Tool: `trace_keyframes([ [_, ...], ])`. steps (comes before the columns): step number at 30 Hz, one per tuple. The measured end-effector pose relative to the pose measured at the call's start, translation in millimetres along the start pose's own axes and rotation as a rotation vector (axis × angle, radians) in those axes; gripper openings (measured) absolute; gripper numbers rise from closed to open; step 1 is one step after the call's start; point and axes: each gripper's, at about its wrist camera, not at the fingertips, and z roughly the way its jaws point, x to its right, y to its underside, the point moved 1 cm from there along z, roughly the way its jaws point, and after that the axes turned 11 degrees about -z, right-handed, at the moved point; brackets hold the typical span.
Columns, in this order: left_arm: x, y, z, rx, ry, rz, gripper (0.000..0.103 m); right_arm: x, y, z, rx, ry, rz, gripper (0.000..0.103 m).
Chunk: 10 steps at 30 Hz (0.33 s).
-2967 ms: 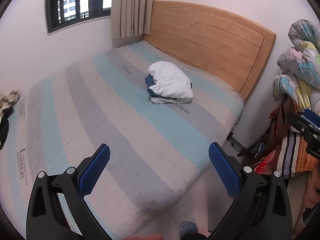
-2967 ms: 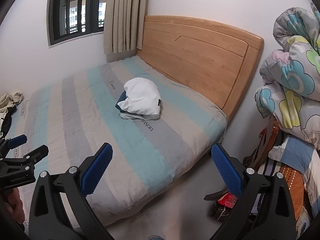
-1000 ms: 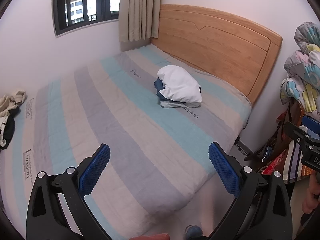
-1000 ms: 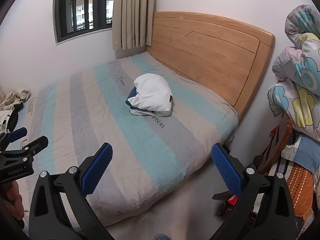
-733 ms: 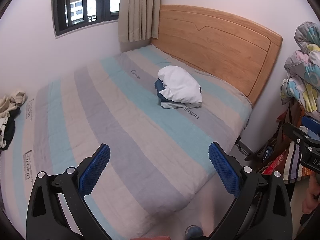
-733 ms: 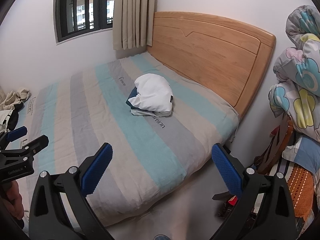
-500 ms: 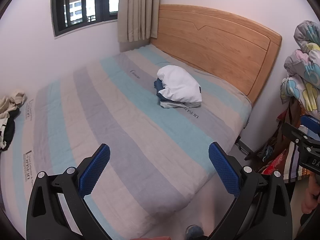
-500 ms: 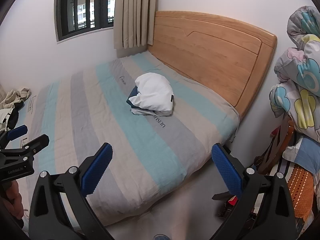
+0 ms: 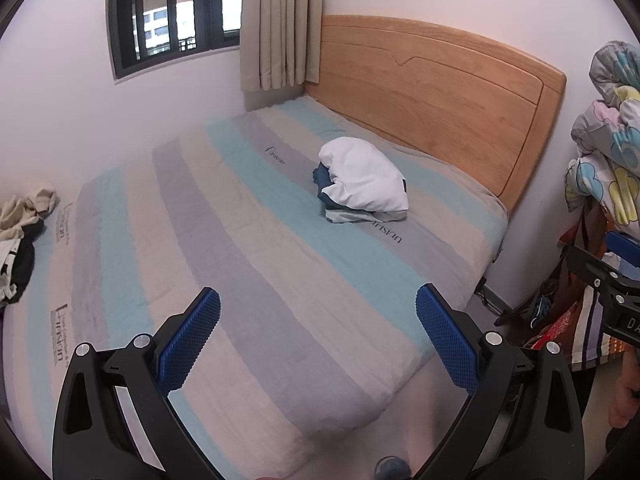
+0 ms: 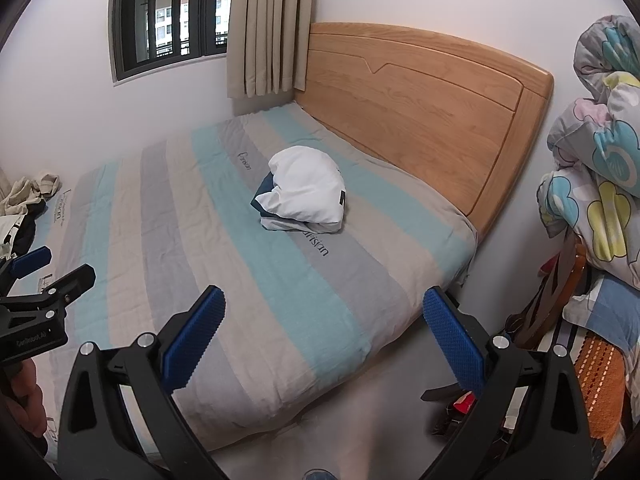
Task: Fold large clothes
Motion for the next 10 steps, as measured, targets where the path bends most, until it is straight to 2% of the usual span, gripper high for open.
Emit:
trace_keyframes([
  [6,-0.4,-1.2,2.0,-0.047,0.041,-0.015,0.097,0.2,0.0,-0.1,-0.001,-0.003,0.001,0.096],
  [10,-2.5,-1.1,3.3,-0.047,0.034,-0.018,0.097,0.4,0.0,0.9,0.000,-0.002,0.001,0.096],
])
